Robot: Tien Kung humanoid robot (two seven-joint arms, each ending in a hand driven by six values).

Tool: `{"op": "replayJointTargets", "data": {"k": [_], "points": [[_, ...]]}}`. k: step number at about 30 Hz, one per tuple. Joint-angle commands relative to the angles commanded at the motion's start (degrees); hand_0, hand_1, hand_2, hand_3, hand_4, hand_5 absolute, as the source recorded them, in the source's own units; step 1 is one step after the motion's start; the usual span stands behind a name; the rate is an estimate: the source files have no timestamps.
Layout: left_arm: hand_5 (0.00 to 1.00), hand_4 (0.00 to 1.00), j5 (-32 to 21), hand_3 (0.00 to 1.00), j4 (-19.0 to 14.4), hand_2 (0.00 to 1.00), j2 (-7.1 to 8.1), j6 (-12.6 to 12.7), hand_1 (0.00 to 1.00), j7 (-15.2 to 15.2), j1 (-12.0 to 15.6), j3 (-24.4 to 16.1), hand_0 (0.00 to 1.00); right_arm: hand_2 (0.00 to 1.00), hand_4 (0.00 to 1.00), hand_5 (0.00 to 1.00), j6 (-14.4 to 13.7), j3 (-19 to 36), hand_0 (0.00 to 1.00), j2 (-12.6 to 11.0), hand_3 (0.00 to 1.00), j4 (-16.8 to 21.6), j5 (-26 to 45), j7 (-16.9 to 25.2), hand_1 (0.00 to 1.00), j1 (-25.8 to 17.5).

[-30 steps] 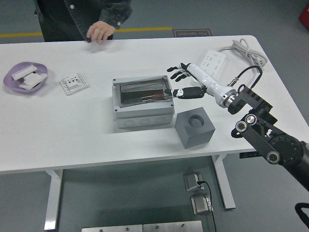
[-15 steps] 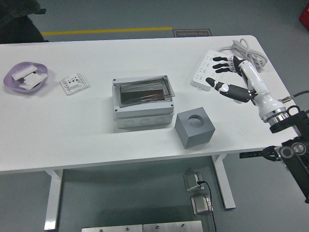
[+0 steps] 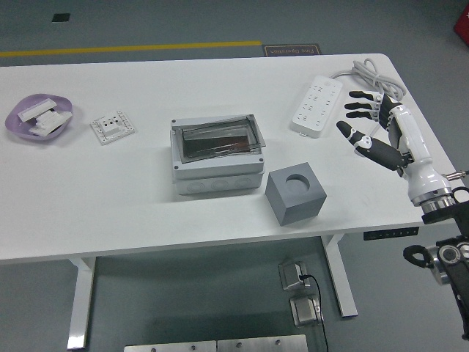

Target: Pick up the cylinder from the cube,place it in the box,flap close box

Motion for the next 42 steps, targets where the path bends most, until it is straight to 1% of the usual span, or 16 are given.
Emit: {"op": "replayJointTargets", "data": {"k": [4, 5, 10, 11, 16, 17, 22, 23, 32, 34, 35, 42], "points": [[0.257, 0.663, -1.3, 0.624, 0.0, 0.606, 0.35, 0.0, 0.64, -0.2, 0.0, 1.1, 0.63, 0.658, 0.889, 0.448, -0.2, 0.0, 0.705, 0.4, 0.728, -0.8, 0.7, 0.4, 0.618, -0.2], [0.257, 0.664, -1.7, 0.624, 0.0, 0.608, 0.41, 0.1, 0.64, -0.3, -0.1, 1.5, 0.63, 0.659, 0.897, 0.484, -0.2, 0.0, 0.711, 0.5, 0.73, -0.9, 0.7, 0.4, 0.617, -0.2], [0.257, 0.664, -3.6, 0.624, 0.0, 0.608, 0.59, 0.1, 0.64, -0.7, -0.5, 3.1, 0.63, 0.659, 0.897, 0.484, 0.0, 0.1, 0.711, 0.9, 0.73, -1.5, 0.1, 0.0, 0.617, -0.3], [0.259, 0.664, -3.7, 0.624, 0.0, 0.608, 0.61, 0.1, 0.64, -0.7, -0.5, 3.2, 0.63, 0.658, 0.906, 0.499, 0.2, 0.3, 0.707, 0.9, 0.729, -1.5, -0.6, -0.4, 0.615, -0.3], [0.259, 0.664, -3.6, 0.624, 0.0, 0.608, 0.83, 0.2, 0.64, -0.6, -0.5, 2.8, 0.63, 0.658, 0.906, 0.499, 1.6, 1.0, 0.707, 0.9, 0.729, -1.7, -3.4, -2.4, 0.615, -0.4], [0.26, 0.664, -3.7, 0.625, 0.0, 0.608, 0.9, 0.2, 0.64, -0.6, -0.5, 2.8, 0.63, 0.658, 0.925, 0.554, 1.8, 1.2, 0.71, 0.9, 0.728, -1.8, -3.7, -2.7, 0.615, -0.4], [0.26, 0.664, -4.3, 0.625, 0.0, 0.608, 1.11, 0.4, 0.64, -0.3, -0.3, 2.1, 0.63, 0.658, 0.925, 0.554, 2.4, 2.9, 0.71, 1.4, 0.728, -1.8, -4.9, -3.3, 0.615, -0.7], [0.26, 0.664, -4.3, 0.624, 0.0, 0.608, 1.1, 0.4, 0.64, -0.2, -0.4, 1.9, 0.63, 0.657, 0.936, 0.6, 2.5, 3.3, 0.716, 1.5, 0.718, -1.8, -5.0, -3.3, 0.615, -0.7], [0.261, 0.665, -7.2, 0.625, 0.0, 0.609, 0.71, 0.7, 0.64, -0.9, -1.6, 2.2, 0.63, 0.658, 0.934, 0.598, 2.5, 5.8, 0.717, 2.1, 0.715, -2.2, -5.6, -3.3, 0.617, -0.4], [0.261, 0.665, -7.3, 0.625, 0.0, 0.609, 0.7, 0.8, 0.64, -1.0, -1.7, 2.1, 0.63, 0.658, 0.934, 0.598, 2.5, 5.9, 0.717, 2.2, 0.715, -2.3, -5.7, -3.3, 0.617, -0.3], [0.261, 0.665, -7.4, 0.625, 0.0, 0.609, 0.7, 0.8, 0.64, -1.1, -1.8, 2.1, 0.63, 0.657, 0.929, 0.575, 2.5, 6.0, 0.714, 2.3, 0.713, -2.3, -5.7, -3.3, 0.617, -0.3], [0.261, 0.665, -7.1, 0.624, 0.0, 0.609, 0.42, 0.8, 0.64, -1.1, -2.0, 1.5, 0.63, 0.657, 0.931, 0.571, 2.4, 6.5, 0.716, 2.7, 0.711, -2.5, -5.9, -3.2, 0.617, -0.3]]}}
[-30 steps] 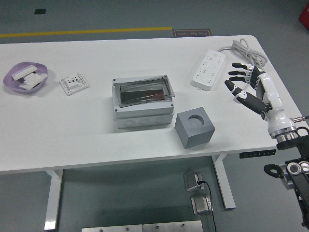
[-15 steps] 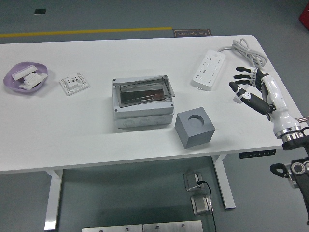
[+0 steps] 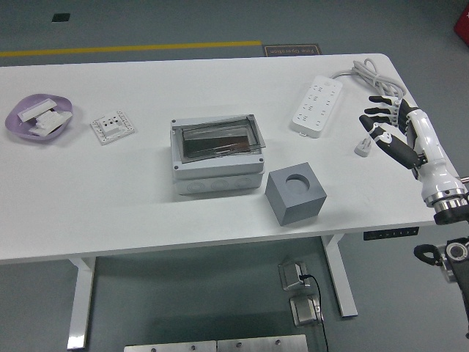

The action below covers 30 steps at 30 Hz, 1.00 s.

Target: Pick up the cylinder from the cube,place it in the box,flap close box

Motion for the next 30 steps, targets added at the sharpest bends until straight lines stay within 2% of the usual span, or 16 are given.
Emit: {"op": "replayJointTargets", "data": {"k": [19, 30], "points": [[0.261, 0.665, 0.8, 0.624, 0.0, 0.609, -0.28, 0.0, 0.64, 0.5, -0.1, -0.8, 0.63, 0.657, 0.938, 0.622, -1.4, 0.0, 0.711, 0.6, 0.71, -1.3, 2.6, 1.6, 0.615, 0.3], [0.261, 0.665, 2.3, 0.624, 0.0, 0.609, -0.52, -0.1, 0.64, 1.0, -0.3, -2.0, 0.63, 0.659, 0.939, 0.624, -4.4, -0.9, 0.708, 1.0, 0.709, -4.2, 8.8, 5.0, 0.616, 0.5]]}}
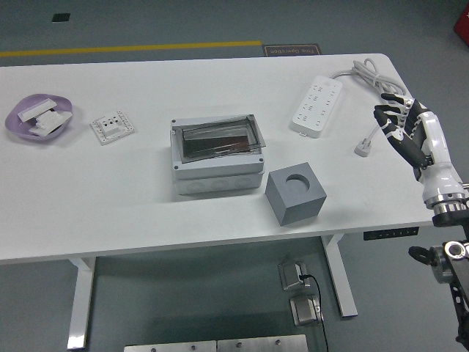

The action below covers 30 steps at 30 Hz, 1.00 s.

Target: Pick up the cylinder from the cube,place it in the box,flap close box

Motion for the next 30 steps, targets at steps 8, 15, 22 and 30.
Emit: {"op": "replayJointTargets", "data": {"k": [8, 15, 22, 30], "points": [[0.261, 0.665, 3.3, 0.624, 0.0, 0.609, -0.43, -0.1, 0.64, 0.4, 0.0, -2.9, 0.63, 0.669, 0.937, 0.619, -0.1, -2.0, 0.707, -0.3, 0.729, -1.4, 3.2, 0.6, 0.618, 0.8], [0.261, 0.665, 5.6, 0.624, 0.0, 0.608, -0.84, -0.1, 0.64, 0.3, 0.1, -5.2, 0.63, 0.697, 0.937, 0.622, 0.2, -4.7, 0.703, -1.0, 0.792, -2.6, 5.0, 1.0, 0.628, 2.0], [0.261, 0.665, 9.3, 0.624, 0.0, 0.609, -1.63, -0.2, 0.64, 0.8, 0.5, -8.4, 0.63, 0.702, 0.933, 0.619, -0.1, -7.0, 0.703, -1.0, 0.793, -4.0, 7.2, 1.9, 0.631, 3.3], [0.261, 0.665, 10.2, 0.624, 0.0, 0.609, -2.53, -0.2, 0.64, 0.5, 0.5, -9.1, 0.631, 0.704, 0.929, 0.615, -0.7, -6.3, 0.702, -0.3, 0.792, -3.5, 7.7, 2.8, 0.632, 4.3]]}}
